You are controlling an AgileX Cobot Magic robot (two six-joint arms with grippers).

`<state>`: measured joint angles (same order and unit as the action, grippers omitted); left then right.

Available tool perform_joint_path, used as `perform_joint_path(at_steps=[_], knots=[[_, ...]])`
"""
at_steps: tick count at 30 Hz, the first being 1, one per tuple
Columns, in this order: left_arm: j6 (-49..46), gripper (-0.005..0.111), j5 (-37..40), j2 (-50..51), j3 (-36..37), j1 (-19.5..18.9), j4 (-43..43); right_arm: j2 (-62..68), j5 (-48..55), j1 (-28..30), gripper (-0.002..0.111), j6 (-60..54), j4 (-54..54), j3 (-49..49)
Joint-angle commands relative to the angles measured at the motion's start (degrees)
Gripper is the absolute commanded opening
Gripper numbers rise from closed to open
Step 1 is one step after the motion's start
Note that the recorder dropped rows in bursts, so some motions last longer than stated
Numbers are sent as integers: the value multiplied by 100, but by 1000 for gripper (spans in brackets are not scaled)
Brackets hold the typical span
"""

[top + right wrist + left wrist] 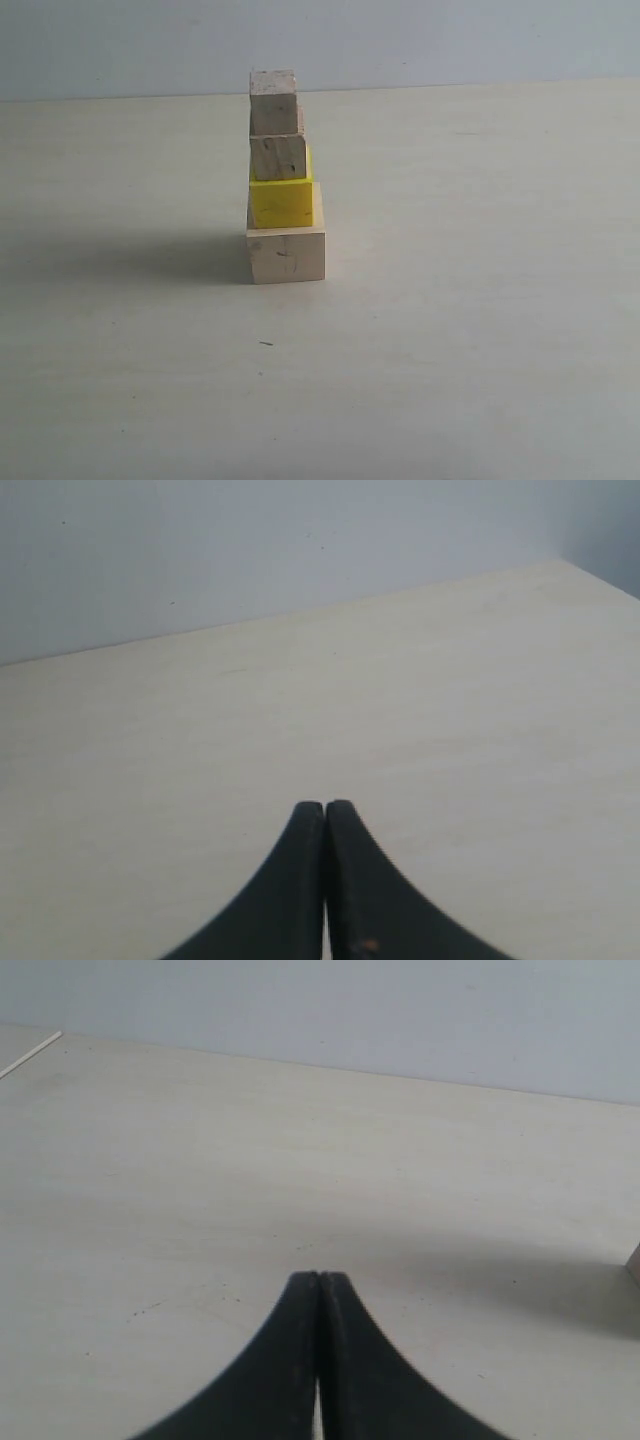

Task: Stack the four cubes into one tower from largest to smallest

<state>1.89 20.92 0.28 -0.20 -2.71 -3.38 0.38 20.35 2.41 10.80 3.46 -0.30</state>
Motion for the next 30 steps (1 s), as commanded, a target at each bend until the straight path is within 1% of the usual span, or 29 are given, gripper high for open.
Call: perform_joint_path(at_steps=[1,30], knots=[[-3,0,-54,-28,20,-6,12,-38,-53,28,0,-70,60,30],[-3,0,-54,-28,20,-6,12,-38,-53,28,0,-34,-37,30]])
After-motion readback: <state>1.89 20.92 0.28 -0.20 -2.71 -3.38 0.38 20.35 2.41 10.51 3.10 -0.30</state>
